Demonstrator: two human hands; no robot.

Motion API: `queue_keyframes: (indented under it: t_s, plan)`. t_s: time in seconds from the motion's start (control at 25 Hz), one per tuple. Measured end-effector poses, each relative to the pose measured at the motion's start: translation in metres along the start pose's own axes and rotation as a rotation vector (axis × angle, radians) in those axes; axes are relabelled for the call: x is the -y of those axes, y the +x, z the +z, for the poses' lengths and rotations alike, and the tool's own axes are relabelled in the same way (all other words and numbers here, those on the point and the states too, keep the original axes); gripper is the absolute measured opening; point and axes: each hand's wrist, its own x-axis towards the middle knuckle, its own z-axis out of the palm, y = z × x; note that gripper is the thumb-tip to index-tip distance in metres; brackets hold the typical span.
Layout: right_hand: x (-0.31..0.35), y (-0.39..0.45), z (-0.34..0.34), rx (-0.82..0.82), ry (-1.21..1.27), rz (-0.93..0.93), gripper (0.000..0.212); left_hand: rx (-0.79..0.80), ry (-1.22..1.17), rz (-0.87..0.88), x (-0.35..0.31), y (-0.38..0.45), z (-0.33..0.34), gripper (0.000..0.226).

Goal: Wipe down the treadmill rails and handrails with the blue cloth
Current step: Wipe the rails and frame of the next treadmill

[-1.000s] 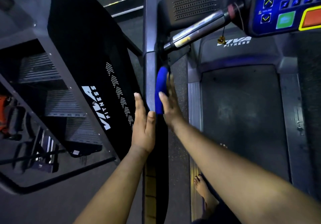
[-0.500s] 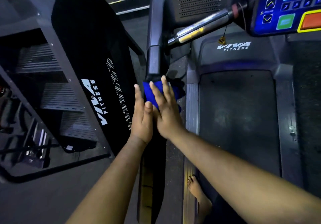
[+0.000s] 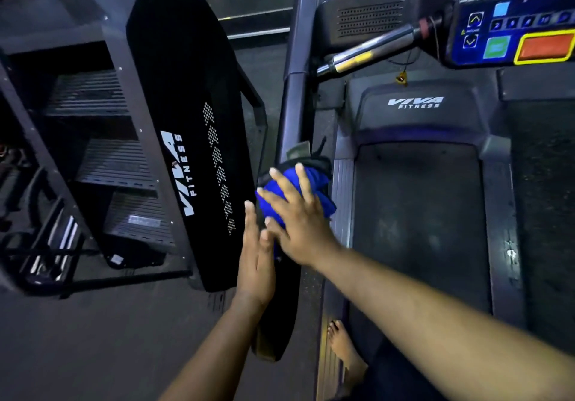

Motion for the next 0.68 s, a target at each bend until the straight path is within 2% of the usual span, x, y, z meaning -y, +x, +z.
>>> queue_keyframes:
  t_s: [0.08,0.16,0.24,0.32,0.44,0.52,0.6,0.68]
  plan:
    - [-0.012,0.040,-0.015,0.031,-0.071,0.028,0.058,-0.002,0.076,0.026,0.011,-0.020,-0.004,0.090]
    - [-0.015,0.089,-0.030,0.050,-0.084,0.171,0.061,-0.006,0.107,0.023,0.011,-0.025,-0.004,0.098]
    - [-0.011,0.090,-0.025,-0.018,-0.044,0.261,0.063,-0.020,0.098,0.036,0.010,-0.030,-0.004,0.102]
    - [0.011,0.033,-0.001,-0.078,-0.036,0.178,0.062,-0.032,0.063,0.072,0.015,-0.041,-0.007,0.100]
    - [0.041,-0.084,0.038,-0.074,0.111,0.028,0.055,-0.033,-0.029,0.074,0.022,-0.057,-0.010,0.097]
    - [0.033,-0.096,0.043,-0.036,0.163,-0.007,0.056,-0.058,-0.088,0.072,0.026,-0.063,-0.011,0.103]
    - [0.017,-0.053,0.031,-0.057,0.202,0.099,0.064,-0.044,-0.047,0.088,0.027,-0.061,-0.011,0.105]
    - [0.009,-0.017,0.023,-0.149,0.380,0.290,0.071,0.013,0.035,0.088,0.029,-0.061,-0.009,0.103]
